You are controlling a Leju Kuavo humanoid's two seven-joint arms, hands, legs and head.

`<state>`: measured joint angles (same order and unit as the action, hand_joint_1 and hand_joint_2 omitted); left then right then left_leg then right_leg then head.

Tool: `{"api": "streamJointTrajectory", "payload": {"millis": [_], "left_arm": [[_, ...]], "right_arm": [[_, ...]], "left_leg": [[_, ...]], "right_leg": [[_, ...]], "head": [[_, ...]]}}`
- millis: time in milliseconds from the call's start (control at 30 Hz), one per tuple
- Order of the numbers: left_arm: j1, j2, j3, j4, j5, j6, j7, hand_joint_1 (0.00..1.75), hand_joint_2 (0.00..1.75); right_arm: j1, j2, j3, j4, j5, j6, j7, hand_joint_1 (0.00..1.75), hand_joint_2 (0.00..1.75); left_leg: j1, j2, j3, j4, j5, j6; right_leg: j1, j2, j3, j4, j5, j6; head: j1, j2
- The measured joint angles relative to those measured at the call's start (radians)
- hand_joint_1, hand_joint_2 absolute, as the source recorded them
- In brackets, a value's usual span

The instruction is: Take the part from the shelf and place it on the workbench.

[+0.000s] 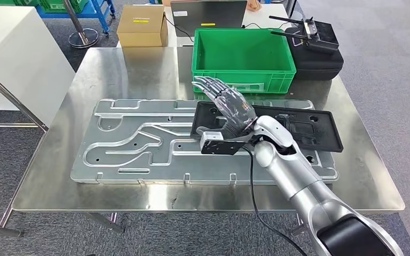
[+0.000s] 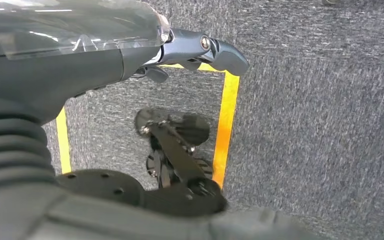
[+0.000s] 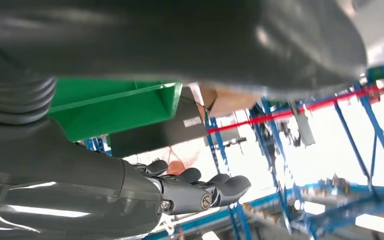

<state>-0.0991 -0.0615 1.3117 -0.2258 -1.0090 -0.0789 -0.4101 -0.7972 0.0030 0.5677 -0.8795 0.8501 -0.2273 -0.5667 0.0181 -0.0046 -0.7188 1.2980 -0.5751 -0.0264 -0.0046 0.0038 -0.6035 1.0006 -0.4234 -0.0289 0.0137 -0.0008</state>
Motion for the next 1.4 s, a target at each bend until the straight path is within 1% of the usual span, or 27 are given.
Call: {"api": "streamJointTrajectory", "payload": {"millis": [33,67,100,167,200,300,367,467,500,533,567,667,700,767,833,900,967,1000,1033,1067,1167,1200,1233,1300,1333,1367,1400], "left_arm": [[0.000,0.000,-0.001,0.000,0.001,-0.002,-0.003,0.00,0.00],[0.001,0.000,-0.001,0.000,0.004,-0.006,-0.007,0.00,0.00],[0.003,0.000,-0.002,0.000,0.009,-0.012,-0.013,0.00,0.00],[0.007,-0.002,-0.001,0.001,0.023,-0.025,-0.028,0.00,0.00],[0.011,-0.004,0.000,0.001,0.030,-0.030,-0.036,0.00,0.00],[0.029,-0.008,0.005,0.002,0.044,-0.038,-0.051,0.00,0.00],[0.036,-0.009,0.008,0.002,0.046,-0.035,-0.052,0.00,0.00],[0.040,-0.009,0.011,0.002,0.043,-0.025,-0.045,0.00,0.00],[0.041,-0.009,0.012,0.002,0.042,-0.022,-0.042,0.00,0.00],[0.041,-0.009,0.012,0.002,0.040,-0.020,-0.040,0.00,0.00],[0.041,-0.009,0.013,0.002,0.039,-0.019,-0.039,0.00,0.00],[0.039,-0.010,0.013,0.002,0.036,-0.018,-0.038,0.00,0.00],[0.037,-0.010,0.013,0.002,0.035,-0.018,-0.038,0.00,0.00],[0.034,-0.011,0.013,0.002,0.035,-0.018,-0.038,0.00,0.00],[0.034,-0.010,0.013,0.002,0.035,-0.018,-0.039,0.00,0.00],[0.035,-0.009,0.013,0.002,0.035,-0.018,-0.040,0.00,0.00],[0.035,-0.009,0.013,0.002,0.035,-0.019,-0.042,0.00,0.00],[0.035,-0.010,0.013,0.002,0.034,-0.018,-0.043,0.00,0.00],[0.035,-0.010,0.013,0.002,0.034,-0.017,-0.044,0.00,0.00],[0.034,-0.010,0.013,0.002,0.034,-0.016,-0.044,0.00,0.00],[0.028,-0.010,0.014,0.002,0.040,-0.009,-0.043,0.00,0.00],[0.026,-0.012,0.015,0.002,0.043,-0.006,-0.042,0.00,0.00],[0.024,-0.014,0.016,0.002,0.045,-0.003,-0.039,0.00,0.00],[0.024,-0.021,0.020,0.002,0.046,0.006,-0.030,0.00,0.00],[0.023,-0.024,0.023,0.003,0.046,0.009,-0.026,0.00,0.00],[0.023,-0.028,0.025,0.003,0.046,0.012,-0.024,0.00,0.00],[0.024,-0.031,0.026,0.004,0.045,0.014,-0.024,0.00,0.00]], "right_arm": [[0.033,-0.016,-0.012,-0.038,-0.020,-0.032,0.003,0.00,0.00],[0.074,-0.037,-0.031,-0.086,-0.036,-0.077,0.008,0.00,0.00],[0.125,-0.064,-0.058,-0.147,-0.043,-0.135,0.017,0.00,0.00],[0.256,-0.126,-0.139,-0.286,-0.041,-0.266,0.036,0.00,0.00],[0.334,-0.159,-0.197,-0.360,-0.045,-0.327,0.040,0.00,0.00],[0.585,-0.235,-0.418,-0.563,-0.113,-0.424,0.014,0.00,0.00],[0.744,-0.256,-0.599,-0.678,-0.165,-0.421,-0.033,0.00,0.00],[0.918,-0.228,-0.899,-0.813,-0.191,-0.334,-0.109,0.00,0.00],[0.954,-0.209,-0.989,-0.844,-0.187,-0.307,-0.119,0.00,0.00],[0.986,-0.191,-1.067,-0.871,-0.182,-0.288,-0.124,0.00,0.00],[1.011,-0.175,-1.133,-0.893,-0.177,-0.279,-0.125,0.00,0.00],[1.048,-0.142,-1.268,-0.943,-0.151,-0.265,-0.125,0.00,0.00],[1.052,-0.131,-1.299,-0.955,-0.139,-0.255,-0.125,0.00,0.00],[1.056,-0.107,-1.357,-0.968,-0.118,-0.223,-0.125,0.00,0.00],[1.061,-0.082,-1.409,-0.969,-0.104,-0.197,-0.125,0.00,0.00],[1.065,-0.060,-1.449,-0.962,-0.091,-0.185,-0.125,0.00,0.00],[1.064,-0.038,-1.476,-0.928,-0.062,-0.174,-0.125,0.00,0.00],[1.059,-0.026,-1.487,-0.897,-0.040,-0.161,-0.125,0.00,0.00],[1.051,-0.013,-1.497,-0.855,-0.022,-0.144,-0.125,0.00,0.00],[1.043,-0.002,-1.506,-0.799,-0.016,-0.125,-0.125,0.00,0.00],[1.015,0.019,-1.515,-0.582,-0.046,-0.089,-0.125,0.00,0.00],[1.002,0.024,-1.515,-0.501,-0.056,-0.084,-0.124,0.00,0.00],[0.984,0.029,-1.516,-0.407,-0.057,-0.072,-0.114,0.00,0.00],[0.946,0.035,-1.519,-0.205,-0.031,-0.035,-0.051,0.00,0.00],[0.930,0.039,-1.521,-0.099,-0.007,-0.018,-0.008,0.00,0.00],[0.917,0.042,-1.523,-0.005,0.015,-0.012,0.032,0.00,0.00],[0.905,0.046,-1.524,0.083,0.032,-0.014,0.067,0.00,0.00]], "left_leg": [[0.001,0.000,0.000,-0.002,0.012,-0.001],[0.002,0.000,0.021,-0.045,0.042,-0.001],[0.004,0.000,0.057,-0.117,0.078,-0.001],[0.005,-0.005,0.121,-0.237,0.117,0.005],[0.004,-0.009,0.136,-0.263,0.120,0.011],[0.001,-0.016,0.141,-0.269,0.117,0.032],[0.003,-0.015,0.144,-0.273,0.120,0.044],[0.000,-0.011,0.137,-0.275,0.124,0.052],[-0.002,-0.010,0.134,-0.275,0.125,0.054],[-0.004,-0.008,0.131,-0.274,0.126,0.055],[-0.005,-0.006,0.130,-0.274,0.127,0.056],[-0.009,0.001,0.129,-0.274,0.133,0.051],[-0.011,0.003,0.129,-0.274,0.135,0.047],[-0.012,0.005,0.130,-0.277,0.142,0.035],[-0.013,0.005,0.125,-0.272,0.136,0.023],[-0.014,0.004,0.103,-0.212,0.074,0.014],[-0.012,0.004,0.067,-0.088,-0.020,0.010],[-0.011,0.004,0.060,-0.037,-0.049,0.009],[-0.012,0.004,0.069,-0.017,-0.061,0.009],[-0.012,0.004,0.100,-0.043,-0.052,0.010],[-0.015,0.003,0.251,-0.257,0.005,0.022],[-0.017,0.002,0.279,-0.304,0.016,0.028],[-0.021,0.002,0.290,-0.328,0.021,0.034],[-0.022,0.004,0.280,-0.330,0.040,0.046],[-0.020,0.006,0.273,-0.333,0.053,0.052],[-0.017,0.008,0.262,-0.337,0.067,0.059],[-0.014,0.011,0.248,-0.340,0.082,0.063]], "right_leg": [[0.000,0.000,0.002,0.001,-0.002,0.002],[-0.001,-0.001,0.005,0.003,-0.004,0.005],[-0.001,-0.003,0.008,0.006,-0.009,0.010],[0.003,-0.011,0.011,0.013,-0.019,0.023],[0.005,-0.015,0.012,0.015,-0.023,0.029],[0.004,-0.021,0.021,0.016,-0.029,0.043],[0.000,-0.013,0.008,0.057,-0.068,0.054],[-0.003,-0.005,-0.073,0.243,-0.178,0.065],[-0.003,-0.005,-0.093,0.288,-0.195,0.066],[-0.003,-0.005,-0.093,0.297,-0.192,0.065],[-0.003,-0.005,-0.070,0.261,-0.170,0.063],[0.001,-0.006,0.053,0.053,-0.091,0.050],[0.004,-0.005,0.073,0.016,-0.079,0.046],[0.009,-0.003,0.076,0.004,-0.067,0.038],[0.003,-0.005,0.070,-0.004,-0.052,0.025],[-0.003,-0.008,0.055,-0.013,-0.032,0.012],[-0.001,-0.008,0.031,-0.011,-0.015,0.005],[0.000,-0.008,0.019,-0.009,-0.007,0.005],[0.001,-0.008,0.006,-0.007,0.001,0.005],[0.002,-0.007,-0.006,-0.004,0.009,0.007],[0.003,-0.007,-0.032,0.007,0.031,0.016],[0.004,-0.007,-0.036,0.008,0.038,0.022],[0.004,-0.007,-0.038,0.008,0.046,0.029],[0.003,-0.005,-0.039,-0.001,0.065,0.041],[0.002,-0.004,-0.043,-0.001,0.062,0.047],[0.000,-0.003,-0.050,0.012,0.039,0.052],[-0.002,-0.003,-0.062,0.045,-0.004,0.058]], "head": [[0.000,0.000],[0.000,0.000],[0.000,0.000],[0.000,0.000],[0.001,0.000],[0.000,0.000],[0.001,0.000],[0.003,0.000],[0.003,0.000],[0.003,0.000],[0.003,0.000],[0.002,0.000],[0.002,0.000],[0.001,0.000],[0.000,0.000],[-0.003,0.000],[-0.007,0.000],[-0.008,0.000],[-0.008,0.000],[-0.007,0.000],[-0.007,0.000],[-0.006,0.000],[-0.006,0.000],[-0.006,0.000],[-0.007,0.000],[-0.006,0.000],[-0.005,0.000]]}}
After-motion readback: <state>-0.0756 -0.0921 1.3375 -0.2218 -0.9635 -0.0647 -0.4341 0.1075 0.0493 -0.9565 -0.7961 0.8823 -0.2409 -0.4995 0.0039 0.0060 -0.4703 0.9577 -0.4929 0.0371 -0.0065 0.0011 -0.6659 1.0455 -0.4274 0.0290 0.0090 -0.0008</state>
